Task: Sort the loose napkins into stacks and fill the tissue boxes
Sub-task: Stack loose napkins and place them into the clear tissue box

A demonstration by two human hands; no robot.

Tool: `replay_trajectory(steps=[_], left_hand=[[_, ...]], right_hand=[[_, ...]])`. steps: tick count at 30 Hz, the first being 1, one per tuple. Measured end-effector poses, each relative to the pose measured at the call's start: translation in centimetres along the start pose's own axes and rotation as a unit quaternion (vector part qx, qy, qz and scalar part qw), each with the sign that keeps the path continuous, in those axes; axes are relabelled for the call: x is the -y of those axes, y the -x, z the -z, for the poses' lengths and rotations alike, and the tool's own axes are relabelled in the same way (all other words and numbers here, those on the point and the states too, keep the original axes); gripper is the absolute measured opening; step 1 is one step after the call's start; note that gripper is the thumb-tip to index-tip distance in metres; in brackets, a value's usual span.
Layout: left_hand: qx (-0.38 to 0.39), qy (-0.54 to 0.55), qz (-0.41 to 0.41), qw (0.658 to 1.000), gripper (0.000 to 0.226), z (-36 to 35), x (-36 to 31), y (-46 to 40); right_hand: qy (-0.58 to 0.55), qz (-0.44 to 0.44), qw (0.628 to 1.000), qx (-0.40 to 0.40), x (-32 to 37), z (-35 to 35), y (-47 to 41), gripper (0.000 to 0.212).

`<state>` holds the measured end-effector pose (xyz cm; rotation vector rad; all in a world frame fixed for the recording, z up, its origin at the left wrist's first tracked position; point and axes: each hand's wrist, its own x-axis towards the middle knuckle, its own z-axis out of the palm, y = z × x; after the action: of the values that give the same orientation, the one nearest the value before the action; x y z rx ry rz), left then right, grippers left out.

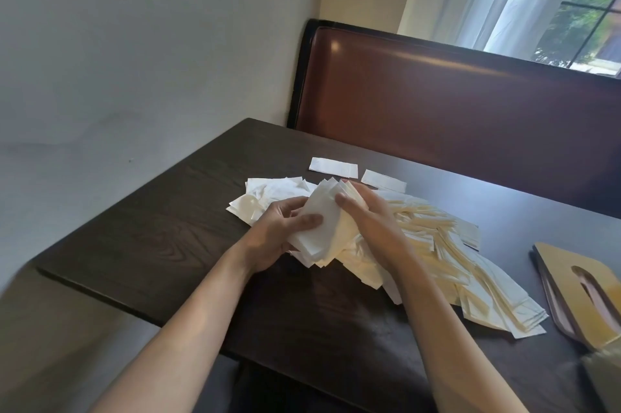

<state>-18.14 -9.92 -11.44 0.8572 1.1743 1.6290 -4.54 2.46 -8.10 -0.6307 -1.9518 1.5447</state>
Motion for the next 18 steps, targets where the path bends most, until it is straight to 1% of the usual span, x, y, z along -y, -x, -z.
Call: replay_trajectory(steps=[1, 3, 5, 7, 10, 12, 14, 16, 18], left_hand=[[-0.001, -0.009, -0.006, 1.0, 0.035, -0.2, 0.0, 0.1], [-0.01, -0.026, -0.013, 1.0, 0.047, -0.8, -0.1, 0.5], [-0.018, -0.046, -0.015, 0.999, 0.055, -1.8, -0.2, 0.9], [-0.012, -0.067, -0.019, 0.998, 0.056, -3.1, 0.0, 1.3], [-0.012, -0.056, -0.028, 0.998, 0.054, -5.4, 0.3, 1.8], [0.0, -0.033, -0.031, 0.999, 0.06, -7.0, 0.4, 2.0], [0.0, -0.048, -0.033, 0.998, 0.062, -8.8, 0.6, 2.2], [-0.019, -0.077, -0.043, 0.996, 0.058, -10.6, 1.0, 2.4], [-0.039, -0.103, -0.06, 0.992, 0.052, -12.2, 1.7, 2.5]], right_hand=[[-0.007, -0.015, 1.0, 0.006, 0.1, 0.1, 0.5, 0.021], [-0.024, -0.027, 0.999, 0.004, 0.4, 0.7, 1.9, 0.016], [-0.034, -0.015, 0.999, -0.006, 0.6, 1.5, 3.2, 0.014], [-0.037, -0.002, 0.999, -0.026, 0.8, 2.4, 4.6, 0.012], [-0.066, 0.014, 0.995, -0.072, 0.6, 4.1, 6.7, 0.021], [-0.08, 0.023, 0.99, -0.111, 0.5, 5.2, 8.0, 0.024], [-0.089, 0.022, 0.985, -0.145, 0.5, 6.3, 9.3, 0.032], [-0.083, 0.012, 0.984, -0.16, 0.3, 7.5, 10.6, 0.039], [-0.069, -0.006, 0.983, -0.17, 0.0, 8.6, 12.0, 0.033]])
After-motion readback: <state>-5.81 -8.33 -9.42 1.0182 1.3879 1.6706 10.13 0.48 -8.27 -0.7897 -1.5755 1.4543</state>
